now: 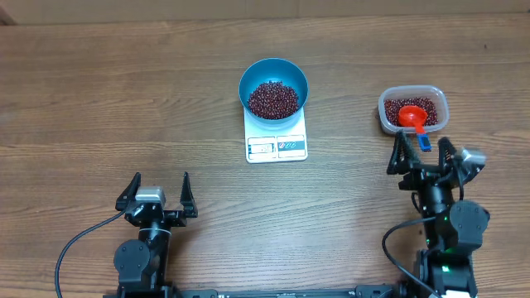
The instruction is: Scoop item into bowl and weigh 150g on scale
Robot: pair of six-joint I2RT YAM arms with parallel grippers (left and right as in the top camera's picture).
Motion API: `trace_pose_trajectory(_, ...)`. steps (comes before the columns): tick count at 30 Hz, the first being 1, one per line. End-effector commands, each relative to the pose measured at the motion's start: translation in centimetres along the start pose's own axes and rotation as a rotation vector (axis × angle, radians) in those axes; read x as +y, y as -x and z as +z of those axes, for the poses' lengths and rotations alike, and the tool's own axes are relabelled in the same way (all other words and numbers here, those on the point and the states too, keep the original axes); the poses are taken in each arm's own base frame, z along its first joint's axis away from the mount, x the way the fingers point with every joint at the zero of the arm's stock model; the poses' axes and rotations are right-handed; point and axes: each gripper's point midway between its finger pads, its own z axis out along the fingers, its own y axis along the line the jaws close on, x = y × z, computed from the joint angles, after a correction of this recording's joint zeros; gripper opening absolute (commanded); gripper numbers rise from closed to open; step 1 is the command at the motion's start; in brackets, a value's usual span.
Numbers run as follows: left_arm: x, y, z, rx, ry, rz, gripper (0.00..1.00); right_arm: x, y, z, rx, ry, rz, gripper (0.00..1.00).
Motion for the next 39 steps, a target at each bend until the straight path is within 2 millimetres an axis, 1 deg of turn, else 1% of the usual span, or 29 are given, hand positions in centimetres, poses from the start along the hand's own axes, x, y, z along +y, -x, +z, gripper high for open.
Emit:
trace_pose_trajectory(1,-0.1,0.0,0.0,-0.003,-0.002,-0.017,1.0,0.0,-0.4,-0.8,-0.032,0.015,-0.002,1.0)
trace_pose_trajectory(5,-0.1,0.0,0.0,-0.003,-0.002,-0.017,1.0,0.1,-0.5,-1.7,-0.086,0.033,-0.009,1.0)
trace_pose_trajectory(9,-0.1,0.0,0.0,-0.003,-0.002,-0.017,0.99,-0.1,-1.1,-2.3,-0.117,0.037,-0.013,1.0)
trace_pose_trajectory(12,-0.1,0.0,0.0,-0.003,-0.002,-0.017,1.0,-0.4,-1.4,-2.5,-0.106,0.024,-0.013,1.0)
trace_pose_trajectory(16,-0.1,0.0,0.0,-0.003,-0.002,-0.017,0.99,-0.3,-1.3,-2.5,-0.11,0.027,-0.011,1.0)
trace_pose_trajectory(21,-0.1,0.0,0.0,-0.003,-0.002,-0.017,1.0,-0.4,-2.1,-2.4,-0.075,0.027,-0.007,1.0)
trace_pose_trajectory(25,-0.1,0.0,0.0,-0.003,-0.002,-0.017,1.0,-0.4,-2.3,-2.5,-0.069,0.025,-0.006,1.0)
trace_pose_trajectory(28,-0.1,0.0,0.0,-0.003,-0.002,-0.017,1.0,-0.4,-2.4,-2.7,-0.066,0.024,-0.006,1.0)
trace_pose_trajectory(35,-0.1,0.0,0.0,-0.003,-0.002,-0.017,1.0,-0.4,-2.8,-4.2,-0.065,0.023,-0.007,1.0)
trace_pose_trajectory(39,-0.1,0.0,0.0,-0.003,-0.002,-0.017,0.99,-0.4,-3.9,-4.1,-0.018,0.022,-0.001,1.0)
